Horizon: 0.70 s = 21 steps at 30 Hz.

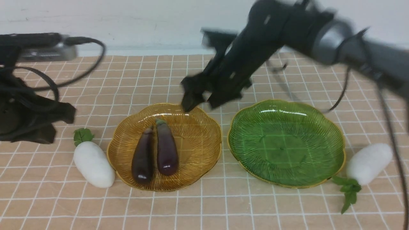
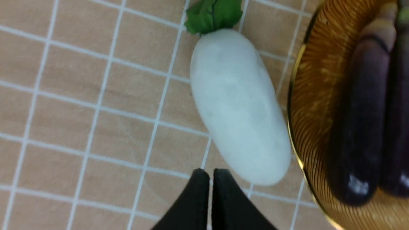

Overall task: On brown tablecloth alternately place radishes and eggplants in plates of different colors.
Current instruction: 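Pick up the white radish and place it on the plate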

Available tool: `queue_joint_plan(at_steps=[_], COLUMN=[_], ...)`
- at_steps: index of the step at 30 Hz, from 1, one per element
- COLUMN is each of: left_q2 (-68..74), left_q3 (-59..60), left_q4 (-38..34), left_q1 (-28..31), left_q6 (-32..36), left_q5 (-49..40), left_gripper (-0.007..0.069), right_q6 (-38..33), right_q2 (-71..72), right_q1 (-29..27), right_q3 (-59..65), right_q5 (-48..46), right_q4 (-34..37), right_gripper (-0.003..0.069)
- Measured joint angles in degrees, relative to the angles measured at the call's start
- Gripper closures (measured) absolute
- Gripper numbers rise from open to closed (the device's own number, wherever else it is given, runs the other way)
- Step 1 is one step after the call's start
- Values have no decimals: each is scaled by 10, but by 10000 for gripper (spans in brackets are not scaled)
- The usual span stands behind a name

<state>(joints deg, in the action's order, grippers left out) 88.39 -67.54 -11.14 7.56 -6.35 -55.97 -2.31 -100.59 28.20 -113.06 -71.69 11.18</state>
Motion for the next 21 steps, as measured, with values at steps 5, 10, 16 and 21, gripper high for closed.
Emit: queue_joint_plan(at_steps=[5,10,16,21], left_q2=[64,130,201,213], left_q3=[0,0,0,-6], left_q4=[-24,-62,-85,-83], left_q1=[0,0,0,0], left_q6=[0,-3,-5,-5], left_q5=[83,146,175,168], left_gripper=[471,162,-31,127], right_q6=[-6,-8,-11,-14], right_q2=[125,207,236,236], right_q1=[0,0,0,0], right_q3=[124,224,248,248], right_q5=[-7,-11,-13,-13], right_q4=[-14,-27,-28,-35], right_gripper=[673,674,674,674])
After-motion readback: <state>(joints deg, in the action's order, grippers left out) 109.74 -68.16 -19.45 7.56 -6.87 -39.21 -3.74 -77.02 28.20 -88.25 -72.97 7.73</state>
